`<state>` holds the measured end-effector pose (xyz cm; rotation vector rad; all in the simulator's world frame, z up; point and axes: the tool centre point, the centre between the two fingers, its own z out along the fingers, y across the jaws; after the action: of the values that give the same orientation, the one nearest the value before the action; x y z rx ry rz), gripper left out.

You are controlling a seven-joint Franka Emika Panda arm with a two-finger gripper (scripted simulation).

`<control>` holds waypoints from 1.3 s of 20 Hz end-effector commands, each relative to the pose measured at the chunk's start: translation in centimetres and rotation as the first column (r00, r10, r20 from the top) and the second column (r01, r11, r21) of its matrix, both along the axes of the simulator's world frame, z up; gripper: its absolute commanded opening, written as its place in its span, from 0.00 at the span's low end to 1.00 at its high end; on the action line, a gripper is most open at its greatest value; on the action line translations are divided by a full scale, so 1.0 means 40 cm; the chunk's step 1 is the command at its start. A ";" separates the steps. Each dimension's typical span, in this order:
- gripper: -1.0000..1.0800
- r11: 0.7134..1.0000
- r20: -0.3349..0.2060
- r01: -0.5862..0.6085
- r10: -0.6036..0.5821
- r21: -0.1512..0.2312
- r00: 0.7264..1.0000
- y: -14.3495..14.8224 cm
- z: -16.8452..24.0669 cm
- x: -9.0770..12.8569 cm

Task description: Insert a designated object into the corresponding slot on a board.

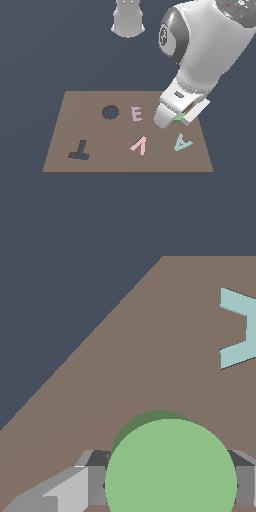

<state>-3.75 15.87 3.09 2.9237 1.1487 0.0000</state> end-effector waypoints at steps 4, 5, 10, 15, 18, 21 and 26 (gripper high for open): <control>0.00 1.000 0.000 -0.001 0.001 0.000 1.000 0.001 -0.002 0.000; 0.00 1.000 0.000 -0.001 0.001 0.000 1.000 0.001 -0.002 0.000; 0.00 1.000 0.001 0.000 0.000 0.000 1.000 -0.002 0.000 0.000; 0.00 1.000 0.001 -0.004 0.004 0.000 1.000 -0.035 0.002 -0.004; 0.00 1.000 0.000 -0.008 0.008 0.000 1.000 -0.076 0.003 -0.010; 0.00 1.000 0.000 -0.015 0.015 0.000 1.000 -0.133 0.006 -0.017; 0.00 1.000 0.000 -0.029 0.029 0.000 1.000 -0.258 0.012 -0.030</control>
<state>-4.80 7.23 3.45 2.9091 1.1859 -0.0010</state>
